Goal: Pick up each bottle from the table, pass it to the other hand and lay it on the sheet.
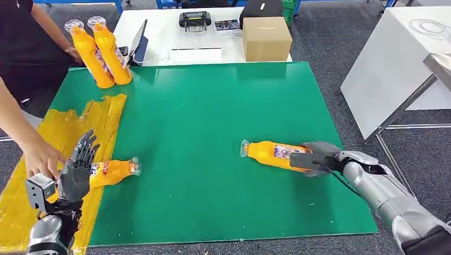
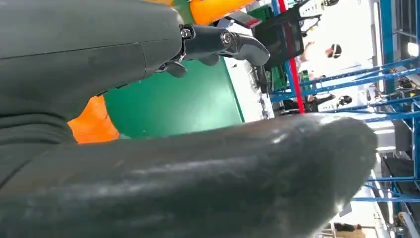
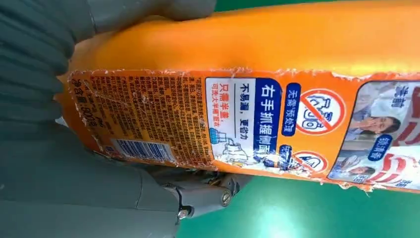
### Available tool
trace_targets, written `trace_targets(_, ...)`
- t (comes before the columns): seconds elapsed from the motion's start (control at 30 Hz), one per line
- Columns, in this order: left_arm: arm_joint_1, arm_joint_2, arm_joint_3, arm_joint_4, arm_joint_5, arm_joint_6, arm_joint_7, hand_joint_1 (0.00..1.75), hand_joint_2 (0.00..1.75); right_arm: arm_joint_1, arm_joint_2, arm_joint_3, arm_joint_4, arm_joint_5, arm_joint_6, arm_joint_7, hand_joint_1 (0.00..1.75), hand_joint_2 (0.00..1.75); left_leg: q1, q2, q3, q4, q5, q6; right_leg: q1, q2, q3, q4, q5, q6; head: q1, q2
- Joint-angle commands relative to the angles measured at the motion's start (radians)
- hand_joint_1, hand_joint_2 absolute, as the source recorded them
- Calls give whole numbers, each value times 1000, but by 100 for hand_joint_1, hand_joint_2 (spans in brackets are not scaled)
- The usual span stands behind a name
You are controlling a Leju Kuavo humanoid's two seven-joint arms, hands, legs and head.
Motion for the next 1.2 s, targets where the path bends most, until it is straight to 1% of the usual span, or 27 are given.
trace_targets(0.03, -14, -39, 17, 10, 120, -46, 108, 0, 0, 145, 219, -221, -117, -184, -228, -119, 175, 175, 1, 3, 3, -1, -1, 0, 2, 2, 3, -2, 0, -1, 0, 0)
trace_targets(0.07, -17, -58, 20, -21, 185, -73, 145, 0, 0, 185, 284, -284, -222, -213, -260, -145, 175, 175, 3, 8, 7, -2, -2, -1, 4, 7, 6, -4, 1, -3, 0, 0)
trace_targets(0.1, -15, -61, 11, -37, 192, -65, 161, 0, 0, 196, 296, -284, -275, -199, -254, -97, 175, 175, 2, 6, 4, -2, -1, -1, 3, 5, 4, -3, 1, -2, 0, 0)
trace_targets(0.13, -15, -62, 8, -41, 194, -61, 165, 0, 0, 199, 299, -284, -289, -196, -252, -84, 175, 175, 2, 9, 3, -1, -2, -1, 3, 7, 1, -2, 1, -2, 0, 0)
trace_targets(0.17, -16, -73, 8, -49, 243, -73, 171, 0, 0, 219, 322, -318, -335, -197, -278, -117, 175, 175, 4, 12, 6, -1, -4, -2, 4, 10, 4, -2, 0, -4, 0, 0)
trace_targets(0.2, -15, -88, 3, -69, 268, -78, 186, 0, 0, 244, 370, -359, -388, -209, -295, -162, 175, 175, 2, 8, 0, 0, -2, -1, 3, 6, 0, 0, 0, -2, 0, 0)
trace_targets(0.23, -12, -107, -9, -92, 316, -94, 217, 0, 0, 269, 404, -377, -447, -217, -297, -166, 175, 175, 3, 10, 2, 0, -3, -1, 4, 7, 0, 1, 0, -3, -1, 0)
trace_targets(0.27, 5, -134, -40, -138, 346, -95, 229, 0, 175, 322, 451, -400, -537, -244, -299, -188, 175, 175, 4, 9, 2, 0, -3, -2, 4, 7, 0, 0, 0, -4, -2, 0)
trace_targets(0.3, 22, -151, -69, -169, 377, -99, 243, 0, 175, 357, 476, -399, -595, -250, -301, -194, 175, 175, 3, 7, 0, -1, -1, -1, 3, 5, -3, 0, 2, -4, -2, 0)
trace_targets(0.37, 39, -164, -134, -210, 395, -80, 250, 0, 175, 392, 513, -376, -649, -263, -300, -199, 175, 175, 6, 5, 2, 1, -3, -1, 6, 2, 1, -1, -1, -5, 0, 0)
trace_targets(0.4, 35, -170, -169, -219, 396, -62, 251, 0, 175, 389, 534, -353, -643, -269, -293, -196, 175, 175, 7, 4, 2, 1, -5, -1, 7, 2, 3, -1, -2, -5, 0, 0)
trace_targets(0.47, 18, -168, -219, -212, 419, -43, 259, 0, 175, 355, 570, -318, -588, -276, -285, -190, 175, 175, 7, 3, -1, 1, -3, -1, 6, 2, 0, 0, -1, -4, 1, 0)
trace_targets(0.5, 9, -167, -238, -205, 433, -45, 263, 0, 175, 337, 593, -303, -556, -280, -285, -191, 175, 175, 7, 7, -1, 1, -3, -1, 7, 4, -1, 0, -1, -5, 0, 0)
trace_targets(0.53, 5, -165, -256, -198, 458, -57, 272, 0, 175, 323, 611, -288, -530, -278, -286, -192, 175, 175, 5, 3, -2, 1, -3, -1, 5, 1, -1, 2, -1, -4, 0, 0)
trace_targets(0.57, 2, -164, -272, -192, 488, -67, 281, 0, 175, 312, 630, -279, -505, -292, -287, -198, 175, 175, 5, 6, -4, 0, -2, -2, 4, 3, -5, 1, 1, -4, -1, 0)
trace_targets(0.6, 2, -161, -280, -191, 490, -68, 281, 0, 175, 307, 638, -273, -494, -294, -289, -200, 175, 175, 6, 8, 1, 2, -6, -2, 6, 4, 0, 2, -2, -6, 0, 0)
trace_targets(0.63, 2, -161, -280, -191, 490, -68, 281, 0, 175, 307, 638, -273, -494, -294, -289, -200, 175, 175, 5, 4, -5, 0, -1, -1, 5, 1, -4, 0, 1, -4, 0, 0)
trace_targets(0.67, 2, -161, -280, -191, 490, -68, 281, 0, 175, 307, 638, -273, -494, -294, -289, -200, 175, 175, 6, 5, -3, 1, -2, -1, 5, 1, -3, 0, 0, -4, 0, 0)
trace_targets(0.7, 4, -158, -280, -191, 492, -69, 281, 0, 175, 306, 638, -271, -491, -295, -291, -201, 175, 175, 5, 5, -5, 0, -1, -1, 4, 2, -5, 0, 1, -4, 0, 0)
trace_targets(0.8, 5, -152, -285, -190, 517, -86, 285, 0, 175, 301, 637, -265, -484, -296, -287, -198, 175, 175, 5, 7, -2, 0, -2, -1, 5, 2, -2, 0, 0, -5, 0, 0)
trace_targets(0.83, 1, -152, -298, -189, 528, -99, 291, 0, 175, 286, 657, -250, -452, -297, -282, -195, 175, 175, 5, 6, -4, 0, -1, -1, 4, 1, -4, 0, 1, -4, 0, 0)
trace_targets(0.87, -4, -156, -314, -190, 539, -106, 296, 0, 175, 266, 680, -228, -409, -296, -278, -191, 175, 175, 5, 6, -2, 0, -2, -1, 5, 1, -2, -1, 0, -5, 0, 0)
trace_targets(0.9, -7, -158, -325, -192, 541, -107, 296, 0, 175, 254, 695, -212, -381, -296, -278, -191, 175, 175, 5, 6, -2, 0, -2, -1, 5, 2, -3, 0, 0, -4, 0, 0)
trace_targets(0.97, -12, -157, -349, -198, 543, -109, 296, 0, 175, 236, 717, -185, -330, -295, -286, -186, 175, 175, 5, 8, -2, 0, -3, -1, 5, 4, -3, 0, 0, -5, 0, 0)
trace_targets(1.0, -12, -158, -356, -203, 541, -105, 297, 0, 175, 232, 722, -175, -314, -293, -290, -184, 175, 175, 4, 8, -4, 0, -1, -1, 4, 4, -5, 0, 1, -4, 0, 0)
trace_targets(1.07, -9, -158, -362, -211, 539, -103, 296, 0, 175, 232, 724, -169, -302, -293, -294, -185, 175, 175, 6, 10, 1, 1, -4, -2, 6, 5, 1, -1, -1, -5, 0, 0)
trace_targets(1.2, -7, -153, -363, -213, 540, -102, 296, 0, 175, 230, 717, -170, -303, -294, -295, -186, 175, 175, 5, 5, -4, -1, 0, -1, 4, 2, -5, 0, 1, -4, 0, 0)
